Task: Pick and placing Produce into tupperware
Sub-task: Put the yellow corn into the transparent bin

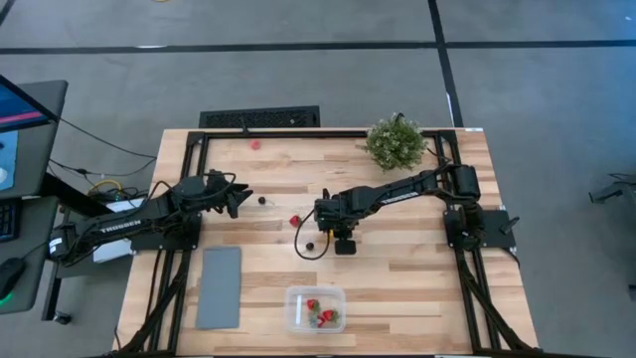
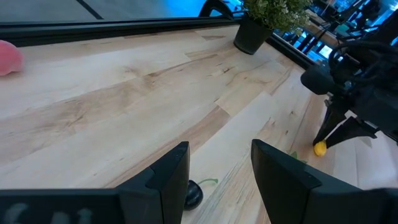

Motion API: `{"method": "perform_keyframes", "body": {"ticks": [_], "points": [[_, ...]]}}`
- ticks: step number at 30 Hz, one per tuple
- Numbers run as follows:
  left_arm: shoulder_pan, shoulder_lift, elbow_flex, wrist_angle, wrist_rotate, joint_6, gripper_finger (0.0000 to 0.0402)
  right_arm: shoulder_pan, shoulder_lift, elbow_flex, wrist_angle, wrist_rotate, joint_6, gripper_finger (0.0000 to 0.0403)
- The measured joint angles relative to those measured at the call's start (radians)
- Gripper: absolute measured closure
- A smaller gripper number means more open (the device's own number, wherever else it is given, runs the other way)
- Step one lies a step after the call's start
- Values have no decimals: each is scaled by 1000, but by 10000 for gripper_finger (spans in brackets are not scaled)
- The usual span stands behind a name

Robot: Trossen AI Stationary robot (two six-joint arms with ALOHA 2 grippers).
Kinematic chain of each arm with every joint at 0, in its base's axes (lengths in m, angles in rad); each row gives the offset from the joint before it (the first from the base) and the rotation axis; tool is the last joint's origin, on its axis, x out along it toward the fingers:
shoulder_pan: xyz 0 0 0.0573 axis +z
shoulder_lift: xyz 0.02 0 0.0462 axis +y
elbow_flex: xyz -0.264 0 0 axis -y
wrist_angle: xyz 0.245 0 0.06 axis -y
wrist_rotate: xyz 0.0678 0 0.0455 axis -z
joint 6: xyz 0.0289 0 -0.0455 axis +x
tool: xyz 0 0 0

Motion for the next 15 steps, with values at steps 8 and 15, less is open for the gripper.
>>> {"method": "perform_keyframes", "body": {"ticks": [8, 15], "points": [[0, 0, 0, 0, 0, 0, 239, 6, -2, 0, -16, -1, 15, 344], [0, 0, 0, 0, 0, 0, 239, 14, -2, 101, -129, -2, 26, 344]]}}
